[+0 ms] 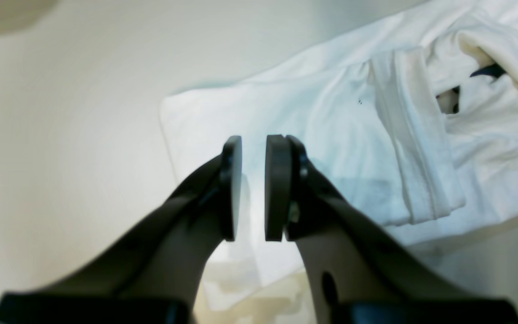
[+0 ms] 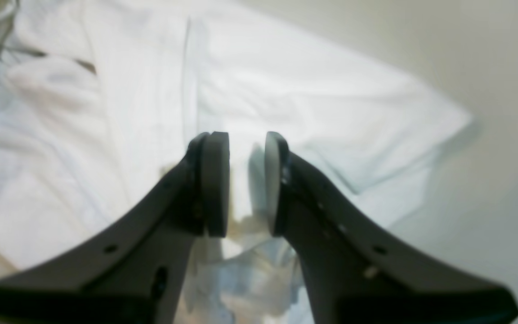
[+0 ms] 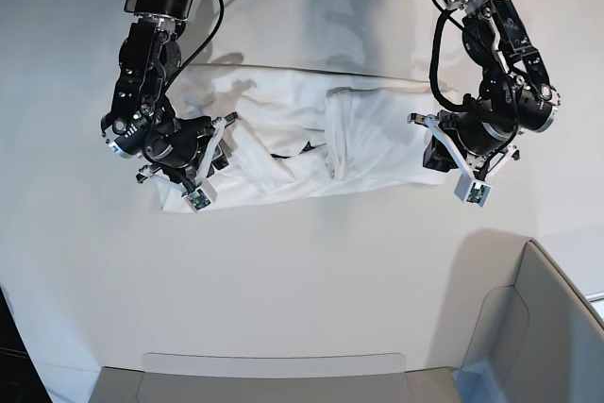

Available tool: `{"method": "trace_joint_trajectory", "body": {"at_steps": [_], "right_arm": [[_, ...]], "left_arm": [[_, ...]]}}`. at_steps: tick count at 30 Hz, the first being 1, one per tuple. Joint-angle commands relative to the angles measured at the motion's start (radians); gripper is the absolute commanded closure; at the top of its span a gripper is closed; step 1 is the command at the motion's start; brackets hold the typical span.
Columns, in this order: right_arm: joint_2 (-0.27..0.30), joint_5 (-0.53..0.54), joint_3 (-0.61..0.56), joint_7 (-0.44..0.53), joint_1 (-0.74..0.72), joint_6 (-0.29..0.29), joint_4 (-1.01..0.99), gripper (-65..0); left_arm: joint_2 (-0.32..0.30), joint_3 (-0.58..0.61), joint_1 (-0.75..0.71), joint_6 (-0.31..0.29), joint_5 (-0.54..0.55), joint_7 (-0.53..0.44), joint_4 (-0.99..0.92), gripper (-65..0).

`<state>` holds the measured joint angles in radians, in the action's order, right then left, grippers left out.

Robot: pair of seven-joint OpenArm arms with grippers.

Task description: Layout the t-shirt on the table in an organized manner, then fold the t-shirt properly

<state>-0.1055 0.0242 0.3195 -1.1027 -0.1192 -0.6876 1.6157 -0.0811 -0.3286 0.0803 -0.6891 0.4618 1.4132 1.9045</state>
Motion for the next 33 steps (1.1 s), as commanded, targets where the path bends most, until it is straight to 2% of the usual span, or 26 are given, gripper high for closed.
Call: {"method": "trace_joint_trajectory", "body": {"at_steps": [1,6,13,21,29,33], "right_arm": [[0.000,0.018,-0.021,0.019,-0.030,-0.011,-0.009,-14.4],[0.000,0.018,-0.093,0.019,-0.023,-0.011,-0.027,-14.4],[0.002,0.016,-0.224,0.017,0.017,-0.011,0.044,-14.4],[0.048,0.016,-0.360,0.014,0.066,-0.011,0.044,-14.4],[0.138,0.016,-0.511,0.016,0.140,-0.011,0.199,-14.4],[0.203,0.016,-0.587,0.016,0.155,-0.011,0.268,-14.4]], "left_arm": [[-0.007,-0.002,0.014,-0.004,0.012,-0.017,0.016,-9.0],[-0.006,-0.002,0.014,-0.004,0.012,-0.017,0.016,-9.0],[-0.004,-0.002,0.014,-0.004,0.012,-0.017,0.016,-9.0],[-0.006,-0.002,0.014,-0.004,0.012,-0.017,0.016,-9.0],[-0.004,-0.002,0.016,-0.004,0.012,-0.017,0.016,-9.0],[-0.004,-0.002,0.017,-0.004,0.012,-0.017,0.016,-9.0]]}}
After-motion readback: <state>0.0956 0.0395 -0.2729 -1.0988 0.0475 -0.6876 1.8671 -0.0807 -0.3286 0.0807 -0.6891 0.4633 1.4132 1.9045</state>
